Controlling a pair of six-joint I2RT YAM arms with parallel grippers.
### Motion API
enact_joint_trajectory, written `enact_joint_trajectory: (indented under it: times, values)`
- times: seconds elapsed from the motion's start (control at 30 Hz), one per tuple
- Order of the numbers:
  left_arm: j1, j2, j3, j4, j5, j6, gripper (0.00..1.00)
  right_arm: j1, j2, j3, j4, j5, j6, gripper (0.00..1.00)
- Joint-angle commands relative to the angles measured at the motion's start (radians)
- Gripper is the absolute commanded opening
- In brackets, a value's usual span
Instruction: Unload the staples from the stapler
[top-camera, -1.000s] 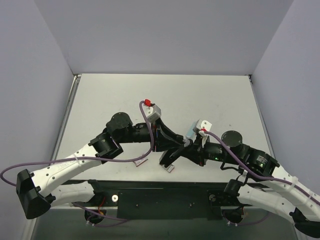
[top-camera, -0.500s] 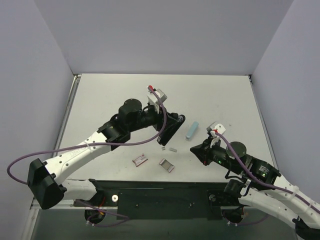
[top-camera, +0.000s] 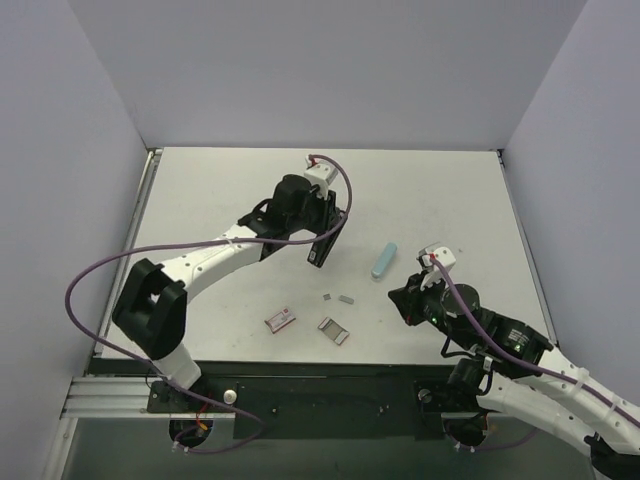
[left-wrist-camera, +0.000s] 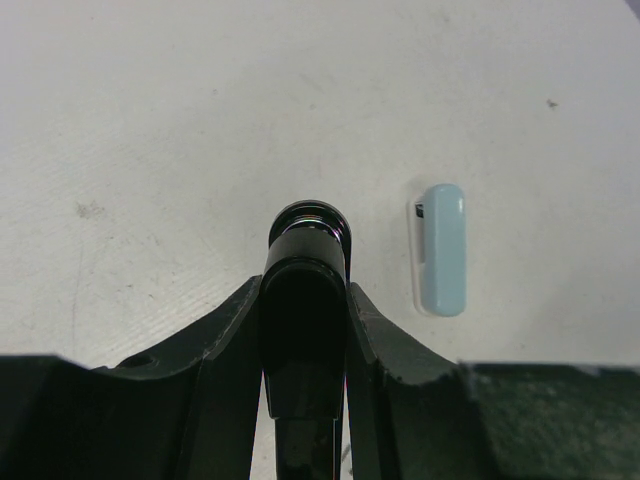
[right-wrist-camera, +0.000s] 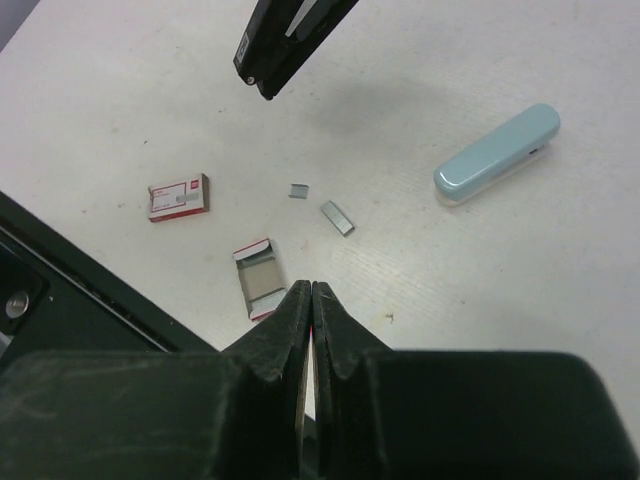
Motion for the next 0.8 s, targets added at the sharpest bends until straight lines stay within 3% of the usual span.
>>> enact_joint_trajectory:
  times: [0.0, 0.23, 0.57, 0.77]
  values:
    - [0.024, 0.075, 0.134, 0.04, -0.088, 0.032, 0.0, -0.007, 0.026, -0.008, -0.009, 0.112, 0.056, 0.0]
    - [0.066, 0.313, 0.312, -0.042, -0.083, 0.041, 0.0, -0.007, 0.069, -0.031, 0.005, 0.098, 0.093, 0.0]
    - [0.096, 0.532, 0.504, -0.154, -0.149, 0.069, 0.0, -0.009, 0.112, -0.06, 0.019, 0.085, 0.128, 0.0]
    - [0.107, 0.597, 0.552, -0.192, -0.159, 0.073, 0.31, -0.009, 0.118, -0.071, 0.032, 0.085, 0.135, 0.0]
